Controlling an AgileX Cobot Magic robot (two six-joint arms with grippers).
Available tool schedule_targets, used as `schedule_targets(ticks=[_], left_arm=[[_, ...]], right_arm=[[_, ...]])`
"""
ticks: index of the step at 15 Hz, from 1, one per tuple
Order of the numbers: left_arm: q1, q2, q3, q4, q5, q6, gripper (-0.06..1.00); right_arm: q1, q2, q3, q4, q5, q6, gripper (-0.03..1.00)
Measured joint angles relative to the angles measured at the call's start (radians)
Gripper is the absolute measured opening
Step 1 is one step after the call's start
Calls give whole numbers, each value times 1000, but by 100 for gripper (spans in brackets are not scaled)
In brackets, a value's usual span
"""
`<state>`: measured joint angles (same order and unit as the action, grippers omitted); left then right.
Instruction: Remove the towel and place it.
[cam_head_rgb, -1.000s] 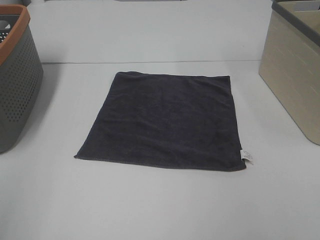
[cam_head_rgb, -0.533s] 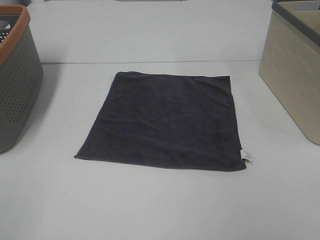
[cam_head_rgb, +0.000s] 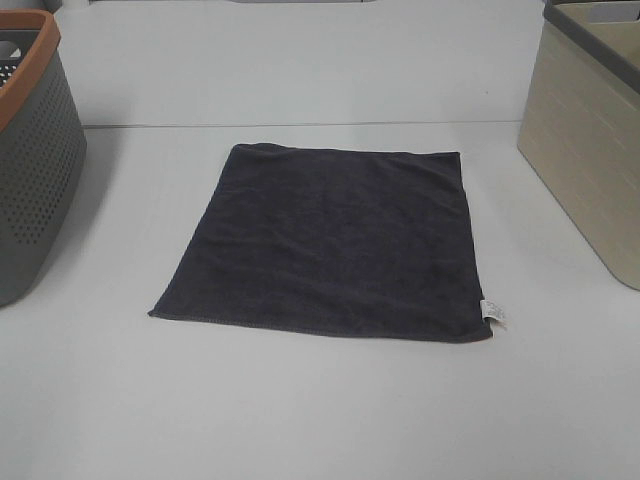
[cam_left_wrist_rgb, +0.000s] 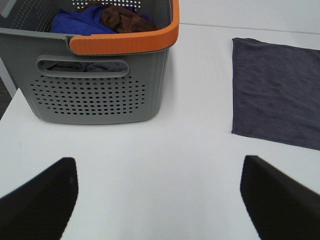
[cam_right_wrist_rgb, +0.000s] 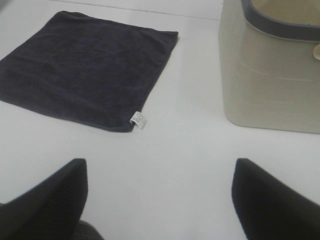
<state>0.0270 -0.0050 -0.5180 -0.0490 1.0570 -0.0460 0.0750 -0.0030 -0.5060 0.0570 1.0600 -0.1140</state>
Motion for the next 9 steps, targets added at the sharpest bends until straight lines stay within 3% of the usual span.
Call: schedule_targets(ticks=[9], left_arm=[[0,0,10,3,-6,29,82]], right_arm=[[0,-1,3,-9,0,10,76]])
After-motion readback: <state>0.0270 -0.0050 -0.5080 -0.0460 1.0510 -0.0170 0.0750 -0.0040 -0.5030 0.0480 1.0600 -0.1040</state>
